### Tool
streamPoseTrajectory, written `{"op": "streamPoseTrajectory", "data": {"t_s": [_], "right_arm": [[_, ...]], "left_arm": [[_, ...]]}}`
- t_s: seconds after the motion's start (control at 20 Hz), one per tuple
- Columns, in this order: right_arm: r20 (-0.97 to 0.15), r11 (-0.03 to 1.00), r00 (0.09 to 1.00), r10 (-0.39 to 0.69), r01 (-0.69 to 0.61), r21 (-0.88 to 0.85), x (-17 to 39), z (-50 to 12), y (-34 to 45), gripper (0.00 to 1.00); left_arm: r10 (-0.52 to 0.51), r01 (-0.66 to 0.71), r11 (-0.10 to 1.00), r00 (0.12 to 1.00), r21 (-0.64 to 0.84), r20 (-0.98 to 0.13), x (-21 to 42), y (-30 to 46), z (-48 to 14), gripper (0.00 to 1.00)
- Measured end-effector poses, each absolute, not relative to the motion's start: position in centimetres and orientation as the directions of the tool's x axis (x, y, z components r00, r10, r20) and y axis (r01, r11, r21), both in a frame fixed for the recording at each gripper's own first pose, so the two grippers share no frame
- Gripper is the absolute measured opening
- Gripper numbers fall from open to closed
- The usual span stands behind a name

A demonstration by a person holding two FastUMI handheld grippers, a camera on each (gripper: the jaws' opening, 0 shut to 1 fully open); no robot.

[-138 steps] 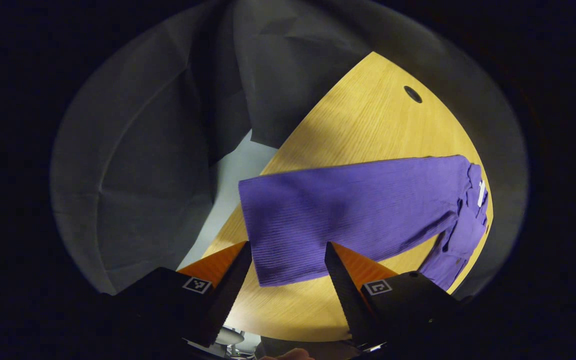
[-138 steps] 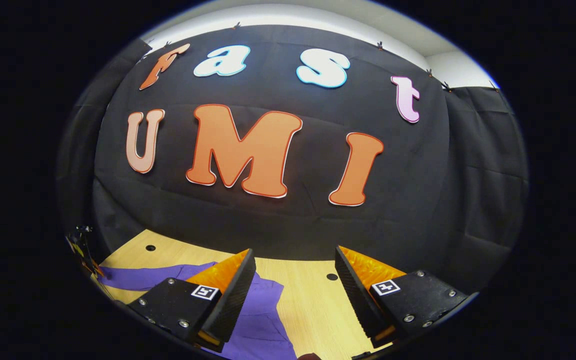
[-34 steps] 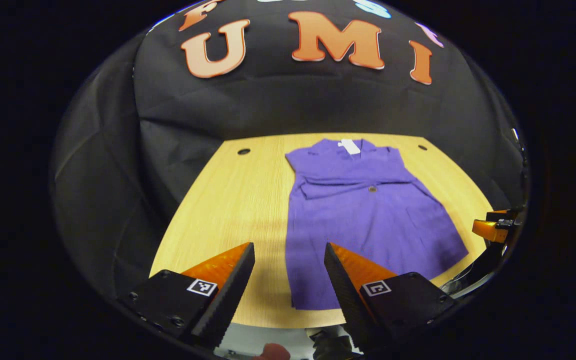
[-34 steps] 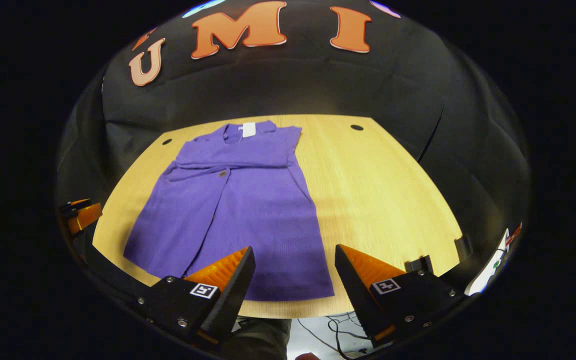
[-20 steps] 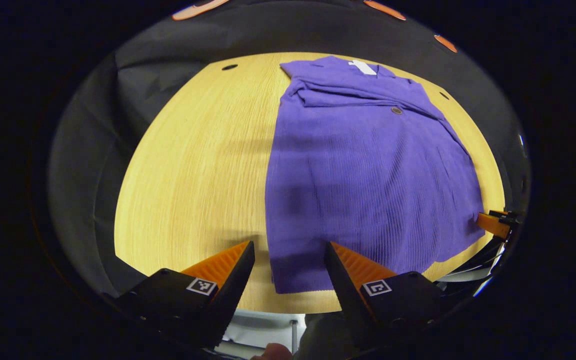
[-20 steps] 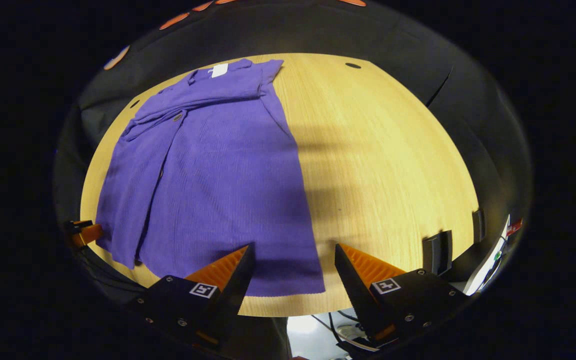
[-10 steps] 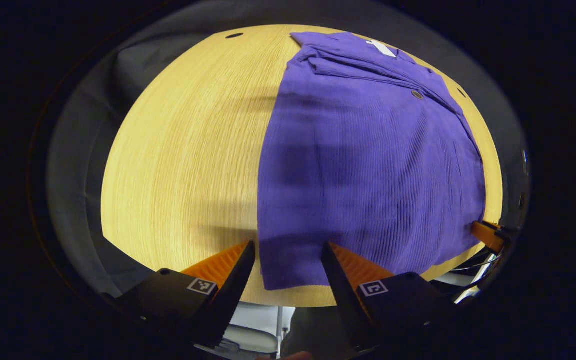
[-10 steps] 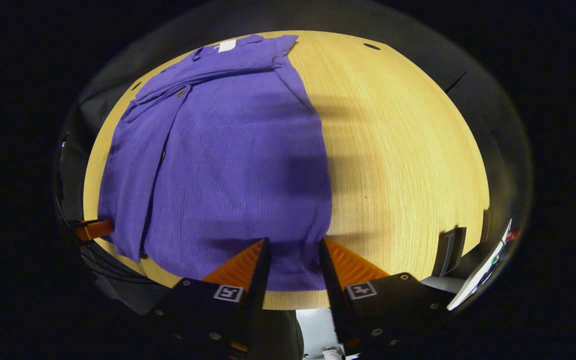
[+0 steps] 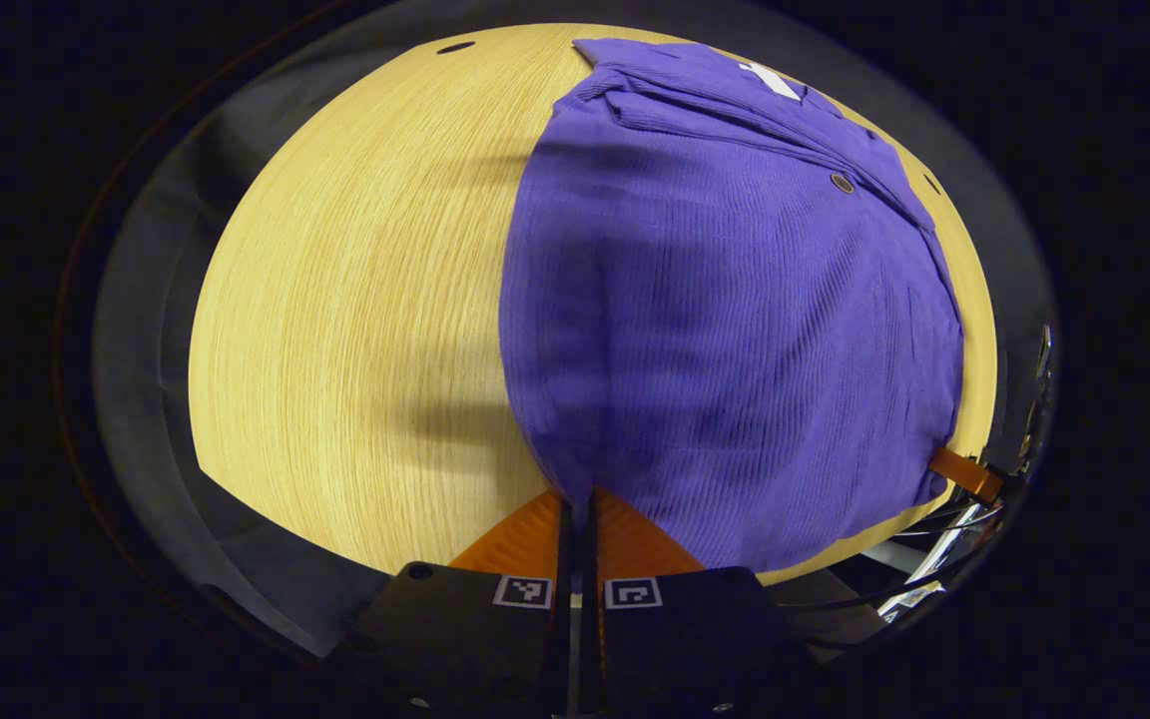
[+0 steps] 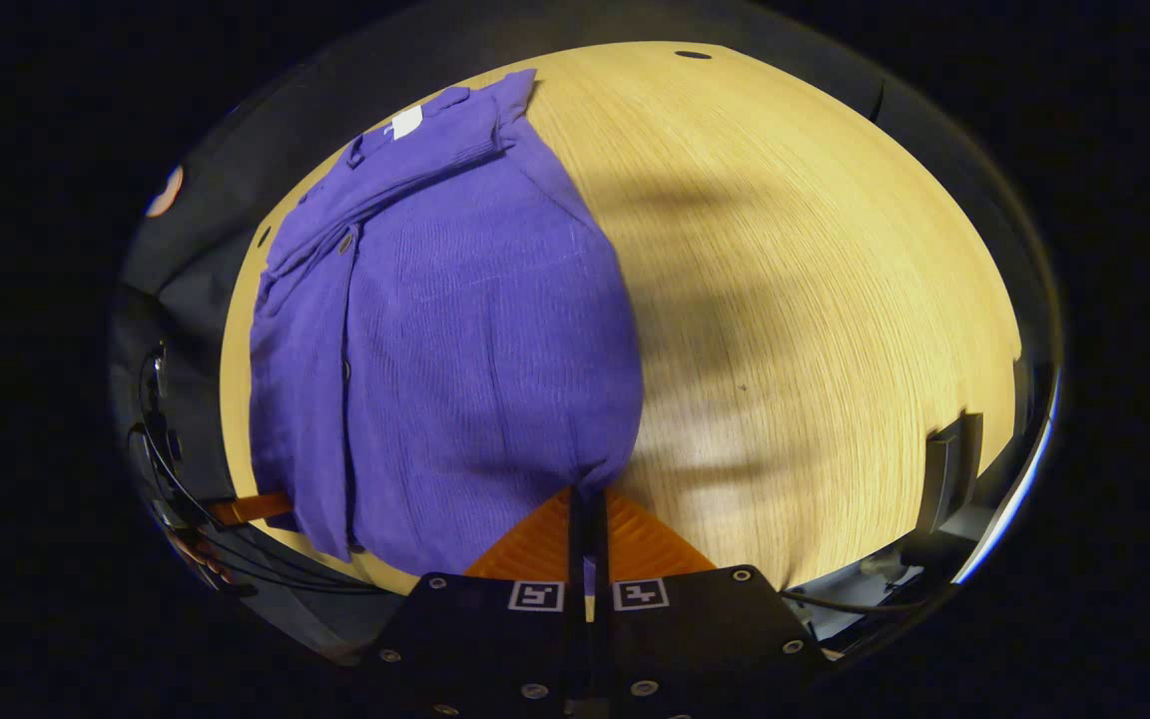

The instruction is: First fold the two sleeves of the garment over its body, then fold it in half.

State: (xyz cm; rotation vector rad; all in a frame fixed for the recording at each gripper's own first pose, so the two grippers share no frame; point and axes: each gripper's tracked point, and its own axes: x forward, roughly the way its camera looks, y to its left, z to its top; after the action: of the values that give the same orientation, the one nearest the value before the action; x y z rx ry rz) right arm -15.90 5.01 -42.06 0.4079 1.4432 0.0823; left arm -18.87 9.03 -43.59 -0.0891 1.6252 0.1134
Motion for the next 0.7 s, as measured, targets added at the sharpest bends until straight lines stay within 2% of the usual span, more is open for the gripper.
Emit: {"op": "streamPoseTrajectory", "data": {"t_s": [0.3,0.7], "right_arm": [[-0.904,0.892,0.219,0.367,0.19,0.409,-12.7,-37.4,4.7,0.03],[-0.826,0.852,0.328,0.458,0.103,0.513,-5.6,-31.0,6.6,0.03]], "left_arm": [[-0.018,-0.104,0.994,0.022,-0.02,-1.0,-16.2,8.4,-39.2,0.05],[-0.081,-0.074,0.993,0.112,-0.089,-0.99,-10.7,6.1,-34.8,0.05]]}}
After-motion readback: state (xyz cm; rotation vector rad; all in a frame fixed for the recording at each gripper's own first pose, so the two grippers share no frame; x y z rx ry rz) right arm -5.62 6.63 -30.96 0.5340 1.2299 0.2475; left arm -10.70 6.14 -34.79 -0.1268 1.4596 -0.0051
